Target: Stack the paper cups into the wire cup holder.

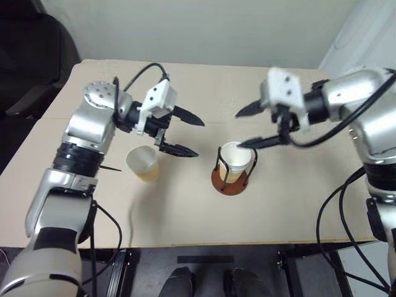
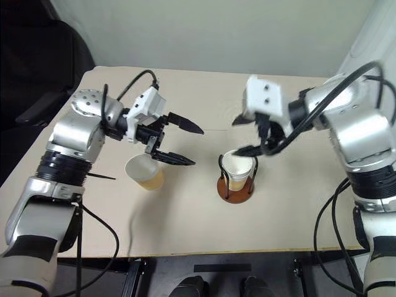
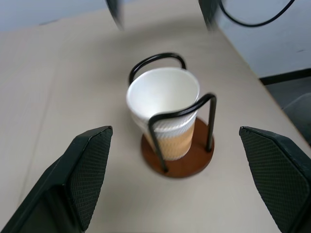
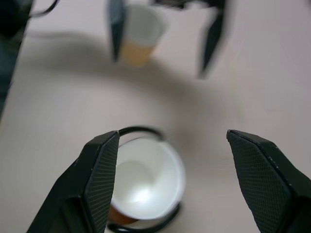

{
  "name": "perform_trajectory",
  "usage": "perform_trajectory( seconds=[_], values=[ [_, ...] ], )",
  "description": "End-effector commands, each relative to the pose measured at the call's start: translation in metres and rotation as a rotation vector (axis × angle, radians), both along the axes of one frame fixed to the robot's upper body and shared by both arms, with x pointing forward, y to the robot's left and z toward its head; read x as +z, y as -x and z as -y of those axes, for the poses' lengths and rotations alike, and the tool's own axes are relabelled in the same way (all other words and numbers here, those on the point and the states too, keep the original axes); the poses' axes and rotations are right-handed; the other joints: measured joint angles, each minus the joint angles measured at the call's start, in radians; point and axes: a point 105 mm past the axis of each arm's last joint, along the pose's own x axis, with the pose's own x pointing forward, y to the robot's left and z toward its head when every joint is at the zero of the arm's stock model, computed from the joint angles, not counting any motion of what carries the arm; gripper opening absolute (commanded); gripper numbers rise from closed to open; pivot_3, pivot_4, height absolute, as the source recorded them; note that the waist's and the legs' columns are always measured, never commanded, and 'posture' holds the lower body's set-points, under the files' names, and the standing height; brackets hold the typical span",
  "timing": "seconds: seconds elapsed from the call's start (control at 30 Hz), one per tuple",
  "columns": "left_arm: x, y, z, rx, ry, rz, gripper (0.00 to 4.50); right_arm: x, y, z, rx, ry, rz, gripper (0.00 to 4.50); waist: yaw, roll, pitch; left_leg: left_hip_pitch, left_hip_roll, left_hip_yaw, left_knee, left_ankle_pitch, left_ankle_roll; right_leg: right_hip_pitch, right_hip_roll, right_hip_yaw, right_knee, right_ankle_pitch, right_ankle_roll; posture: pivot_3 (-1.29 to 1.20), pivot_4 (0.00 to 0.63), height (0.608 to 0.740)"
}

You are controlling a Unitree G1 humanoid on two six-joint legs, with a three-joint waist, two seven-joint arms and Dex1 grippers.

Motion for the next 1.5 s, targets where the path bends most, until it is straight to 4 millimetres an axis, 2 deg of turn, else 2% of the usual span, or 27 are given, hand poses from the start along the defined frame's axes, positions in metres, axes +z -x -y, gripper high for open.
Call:
perform_trajectory(
  seconds=[0.03, 0.13, 0.23, 0.33, 0.5, 0.63, 0.9, 1.07, 1.3, 1.5],
  values=[
    [0.008, 0.007, -0.015, 0.012, -0.042, 0.049, 4.50, 0.021, 0.013, 0.006, 0.003, -0.056, 0.053, 3.60, 0.000, 0.000, 0.000, 0.000, 0.000, 0.000, -0.001, 0.000, 0.000, 0.000, 0.000, 0.000, 0.000, 0.000, 0.000, 0.00, 0.150, 0.740],
    [0.009, 0.005, -0.028, 0.050, -0.085, 0.081, 4.50, 0.023, 0.017, 0.011, 0.002, -0.066, 0.052, 3.60, 0.000, 0.000, 0.000, 0.000, 0.000, 0.000, -0.002, 0.000, 0.000, -0.001, 0.000, 0.000, 0.000, 0.000, 0.000, 0.00, 0.150, 0.740],
    [0.009, 0.005, -0.029, 0.051, -0.089, 0.083, 4.50, 0.023, 0.018, 0.012, 0.002, -0.068, 0.050, 3.60, 0.000, 0.000, 0.000, 0.000, 0.000, 0.000, -0.002, 0.000, 0.000, -0.001, 0.000, 0.000, 0.000, 0.000, 0.000, 0.00, 0.150, 0.740],
    [0.007, 0.005, -0.054, 0.124, -0.198, 0.125, 4.50, 0.015, 0.025, 0.022, 0.012, -0.051, 0.028, 3.60, -0.002, 0.000, 0.000, 0.000, 0.000, 0.000, -0.002, 0.000, 0.000, -0.001, 0.000, 0.000, 0.000, 0.000, 0.000, 0.00, 0.150, 0.740],
    [0.009, 0.003, -0.077, 0.172, -0.345, 0.220, 4.50, 0.010, 0.030, 0.035, -0.012, -0.003, -0.013, 3.60, -0.003, 0.002, 0.001, 0.000, 0.000, 0.000, -0.005, 0.000, -0.001, -0.002, 0.000, 0.001, -0.001, 0.000, -0.001, 0.00, 0.150, 0.740],
    [0.011, 0.007, -0.088, 0.187, -0.399, 0.243, 4.50, 0.011, 0.029, 0.041, -0.041, 0.001, -0.012, 3.60, -0.005, 0.002, 0.001, 0.000, 0.000, 0.000, -0.006, 0.001, -0.001, -0.002, 0.000, 0.001, 0.000, -0.001, -0.001, 0.00, 0.150, 0.740],
    [-0.001, 0.013, -0.098, 0.166, -0.528, 0.272, 4.50, 0.010, 0.030, 0.043, -0.068, -0.015, -0.020, 3.60, -0.006, 0.002, 0.001, 0.000, 0.000, 0.000, -0.007, 0.001, -0.001, -0.003, 0.000, 0.001, 0.000, -0.001, -0.002, 0.00, 0.150, 0.740],
    [-0.001, 0.018, -0.096, 0.150, -0.546, 0.268, 4.50, 0.010, 0.029, 0.044, -0.074, -0.024, -0.028, 3.60, -0.007, 0.002, 0.001, 0.000, 0.000, 0.000, -0.007, 0.001, -0.001, -0.003, 0.000, 0.001, 0.000, -0.001, -0.002, 0.00, 0.150, 0.740],
    [-0.012, 0.020, -0.109, 0.172, -0.639, 0.261, 4.50, 0.009, 0.028, 0.047, -0.084, -0.015, -0.052, 3.60, -0.009, 0.002, 0.001, 0.000, 0.000, 0.000, -0.008, 0.001, -0.001, -0.004, 0.000, 0.001, 0.001, -0.001, -0.002, 0.00, 0.150, 0.740],
    [-0.018, 0.019, -0.112, 0.176, -0.668, 0.256, 4.50, 0.010, 0.028, 0.048, -0.079, -0.012, -0.060, 3.60, -0.009, 0.002, 0.001, 0.000, 0.000, 0.000, -0.007, 0.000, -0.001, -0.004, 0.000, 0.001, 0.001, -0.001, -0.002, 0.00, 0.150, 0.740]
  ],
)
